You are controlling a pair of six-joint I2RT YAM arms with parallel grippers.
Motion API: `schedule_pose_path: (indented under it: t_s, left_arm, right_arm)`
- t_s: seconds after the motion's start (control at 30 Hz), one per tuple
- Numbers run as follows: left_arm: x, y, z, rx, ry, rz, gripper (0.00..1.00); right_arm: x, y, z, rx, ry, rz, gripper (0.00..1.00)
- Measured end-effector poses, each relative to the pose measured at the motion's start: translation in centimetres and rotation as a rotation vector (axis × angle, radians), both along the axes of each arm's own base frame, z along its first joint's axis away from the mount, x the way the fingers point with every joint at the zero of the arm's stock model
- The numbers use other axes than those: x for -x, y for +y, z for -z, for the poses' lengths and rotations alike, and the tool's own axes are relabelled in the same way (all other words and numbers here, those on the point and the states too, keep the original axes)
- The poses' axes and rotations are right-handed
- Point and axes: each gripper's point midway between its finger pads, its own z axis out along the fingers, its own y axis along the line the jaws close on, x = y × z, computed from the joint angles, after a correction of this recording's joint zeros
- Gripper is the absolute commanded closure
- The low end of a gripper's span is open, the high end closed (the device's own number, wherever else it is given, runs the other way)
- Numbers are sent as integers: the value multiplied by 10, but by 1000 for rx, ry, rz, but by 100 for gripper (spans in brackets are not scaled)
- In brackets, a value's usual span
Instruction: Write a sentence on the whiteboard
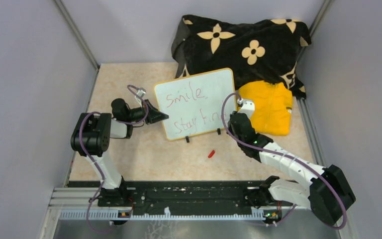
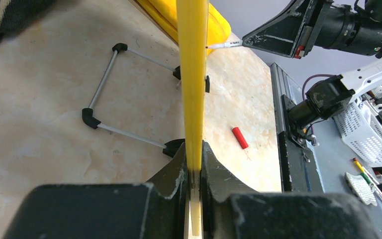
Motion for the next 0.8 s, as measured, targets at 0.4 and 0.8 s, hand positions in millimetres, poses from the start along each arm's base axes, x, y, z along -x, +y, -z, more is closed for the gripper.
schedule_pose_path:
  t_s: [0.4,0.8]
  left_arm:
    - [0,0,0,-1,-2,1,100]
    - [0,0,0,-1,-3,2,100]
  right_arm:
    - [-12,1,-20,-4,-38,21,100]
    - [-7,0,-41,-41,-86,7,100]
